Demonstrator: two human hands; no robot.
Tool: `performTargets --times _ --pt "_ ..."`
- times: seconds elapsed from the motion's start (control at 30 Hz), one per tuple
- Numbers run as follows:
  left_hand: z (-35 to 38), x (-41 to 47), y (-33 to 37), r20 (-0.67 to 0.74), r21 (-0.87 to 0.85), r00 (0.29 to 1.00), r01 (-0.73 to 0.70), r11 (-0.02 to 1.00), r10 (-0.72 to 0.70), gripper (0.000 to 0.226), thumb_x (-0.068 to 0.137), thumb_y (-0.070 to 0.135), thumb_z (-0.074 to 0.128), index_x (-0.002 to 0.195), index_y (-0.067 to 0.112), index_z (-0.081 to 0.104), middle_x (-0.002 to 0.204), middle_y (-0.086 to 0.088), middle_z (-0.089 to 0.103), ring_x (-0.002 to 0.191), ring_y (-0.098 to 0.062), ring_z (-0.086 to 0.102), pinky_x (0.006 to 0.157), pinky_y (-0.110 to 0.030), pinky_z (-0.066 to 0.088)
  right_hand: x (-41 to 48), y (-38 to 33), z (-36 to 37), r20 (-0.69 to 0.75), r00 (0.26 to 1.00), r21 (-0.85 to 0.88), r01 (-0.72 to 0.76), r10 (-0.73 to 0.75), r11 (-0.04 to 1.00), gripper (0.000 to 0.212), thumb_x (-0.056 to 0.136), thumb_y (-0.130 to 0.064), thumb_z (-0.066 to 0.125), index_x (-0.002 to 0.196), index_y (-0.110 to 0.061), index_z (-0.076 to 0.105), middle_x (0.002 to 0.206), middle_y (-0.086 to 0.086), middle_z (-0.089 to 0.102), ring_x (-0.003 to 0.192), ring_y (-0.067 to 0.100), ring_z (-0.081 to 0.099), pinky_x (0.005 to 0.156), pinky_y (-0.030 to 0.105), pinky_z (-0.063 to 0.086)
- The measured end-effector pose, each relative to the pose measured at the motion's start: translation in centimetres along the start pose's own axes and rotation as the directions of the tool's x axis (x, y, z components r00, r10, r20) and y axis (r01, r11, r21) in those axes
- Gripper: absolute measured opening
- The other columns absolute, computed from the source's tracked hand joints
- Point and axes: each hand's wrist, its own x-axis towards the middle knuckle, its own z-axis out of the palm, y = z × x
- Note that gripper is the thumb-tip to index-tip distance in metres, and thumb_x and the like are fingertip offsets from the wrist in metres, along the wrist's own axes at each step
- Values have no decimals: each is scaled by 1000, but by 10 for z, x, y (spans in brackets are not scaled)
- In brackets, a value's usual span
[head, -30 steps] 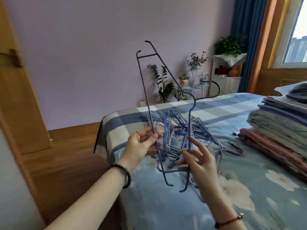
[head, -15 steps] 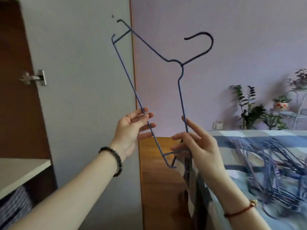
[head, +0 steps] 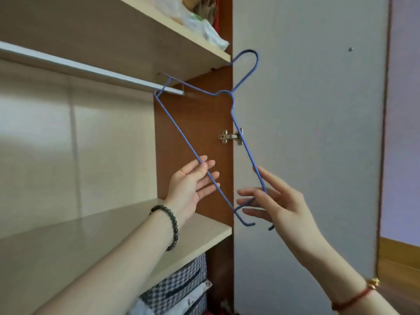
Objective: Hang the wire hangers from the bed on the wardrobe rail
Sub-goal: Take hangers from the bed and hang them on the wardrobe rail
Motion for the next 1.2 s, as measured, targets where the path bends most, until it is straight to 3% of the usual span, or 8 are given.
performTargets --times 0.23,0.33,0.53,0.67,0.8,1.03,1.13,1.2 --pt "-103 6 59 -223 51 974 -38 998 48 19 93 8 49 111 13 55 89 3 65 69 -11 65 52 -20 56 45 16 110 247 969 50 -19 6 999 40 92 -2 45 109 -38 50 90 19 69 75 23 67 73 36 58" --pt "-140 6 84 -296 64 952 -62 996 78 19 93 8 49 111 12 55 90 3 64 74 -12 64 57 -21 57 62 18 154 312 950 53 -18 0 998 37 93 -3 44 117 -29 52 88 14 70 79 26 69 79 44 57" --pt "-199 10 137 -399 74 901 -151 986 168 21 94 8 48 114 8 53 89 -1 62 76 -13 62 56 -19 56 93 -2 236 382 922 62 45 -66 997 33 91 -2 46 115 -23 50 85 8 71 72 25 70 66 31 58" --pt "-227 20 171 -450 66 865 -217 974 223 30 94 9 47 123 1 48 86 -6 60 75 -14 61 75 -29 49 113 -24 286 406 904 115 91 -130 989 34 90 2 44 118 -16 50 85 13 66 66 28 64 58 28 57" --pt "-248 33 199 -475 51 833 -295 954 283 19 96 11 45 113 3 47 83 -7 57 73 -12 59 84 -24 42 134 -44 331 407 893 85 171 -191 982 34 89 1 42 119 -12 52 76 5 61 63 28 60 57 34 57" --pt "-282 57 234 -500 25 802 -363 932 326 20 99 17 39 85 6 49 75 -4 51 69 -12 55 51 -16 54 164 -65 392 367 880 -11 328 -301 945 30 86 0 41 107 -4 63 77 6 62 71 35 66 67 44 58" --pt "-288 61 245 -493 16 808 -362 932 322 28 99 21 37 120 5 47 82 -4 55 73 -13 57 53 -20 54 172 -70 410 360 884 -12 325 -299 946 29 85 0 40 101 -2 64 83 15 66 59 32 63 66 41 58" --pt "-291 63 249 -515 22 798 -354 935 314 38 100 25 36 134 8 39 89 -3 58 75 -13 59 57 -23 52 176 -71 421 355 884 -8 329 -305 944 32 85 -2 42 111 -2 62 96 21 68 74 36 65 77 45 56"
